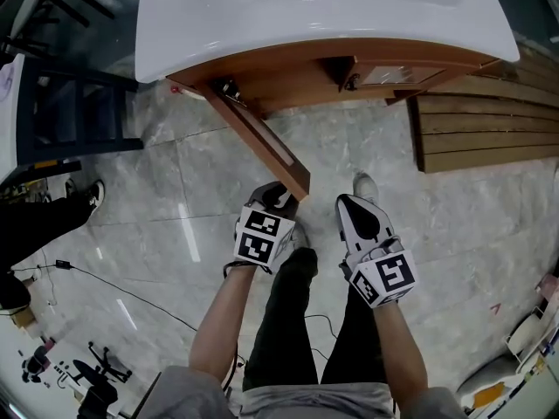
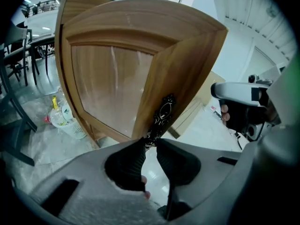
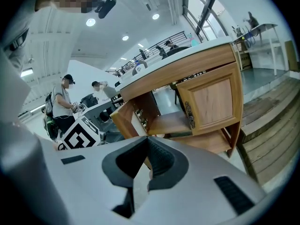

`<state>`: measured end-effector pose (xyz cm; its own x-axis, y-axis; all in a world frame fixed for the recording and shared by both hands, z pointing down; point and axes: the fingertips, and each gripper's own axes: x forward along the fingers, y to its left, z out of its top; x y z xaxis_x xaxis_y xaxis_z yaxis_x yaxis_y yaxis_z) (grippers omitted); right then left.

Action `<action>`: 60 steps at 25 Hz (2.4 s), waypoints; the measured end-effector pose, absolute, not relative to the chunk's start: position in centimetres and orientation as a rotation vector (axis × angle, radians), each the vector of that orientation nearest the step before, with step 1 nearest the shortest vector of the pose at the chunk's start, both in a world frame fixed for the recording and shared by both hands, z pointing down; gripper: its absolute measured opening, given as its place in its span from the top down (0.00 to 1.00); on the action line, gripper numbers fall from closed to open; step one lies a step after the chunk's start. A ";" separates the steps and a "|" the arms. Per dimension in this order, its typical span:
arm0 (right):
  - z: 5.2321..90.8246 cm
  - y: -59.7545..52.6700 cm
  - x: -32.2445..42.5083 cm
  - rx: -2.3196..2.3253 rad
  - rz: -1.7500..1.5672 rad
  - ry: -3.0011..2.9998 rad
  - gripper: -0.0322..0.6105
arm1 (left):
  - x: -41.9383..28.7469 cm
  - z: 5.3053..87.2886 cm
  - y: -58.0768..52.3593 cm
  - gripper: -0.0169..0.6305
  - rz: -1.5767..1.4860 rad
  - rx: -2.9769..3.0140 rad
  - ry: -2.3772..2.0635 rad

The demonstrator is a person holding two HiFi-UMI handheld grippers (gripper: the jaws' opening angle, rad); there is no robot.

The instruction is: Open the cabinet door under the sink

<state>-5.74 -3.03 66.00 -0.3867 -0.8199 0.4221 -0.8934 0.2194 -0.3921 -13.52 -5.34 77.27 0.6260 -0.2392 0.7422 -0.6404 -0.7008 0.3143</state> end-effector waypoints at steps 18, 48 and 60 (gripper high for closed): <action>66.2 -3.1 -14.5 1.436 0.909 -2.448 0.94 | -24.6 77.6 -3.8 0.92 0.884 2.115 -0.964; 50.6 -6.6 -19.0 1.067 0.786 -2.643 0.94 | -28.4 56.2 -5.3 0.96 0.526 2.029 -1.372; 38.6 -7.7 -18.5 1.003 0.687 -2.735 0.94 | -25.3 38.2 -6.8 0.96 0.251 2.229 -1.424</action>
<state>-18.45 -7.71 38.57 -0.7656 -0.5750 0.2885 -0.6430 0.6719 -0.3675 -25.26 -6.76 38.16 0.4418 -0.8033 0.3993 -0.8915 -0.3434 0.2955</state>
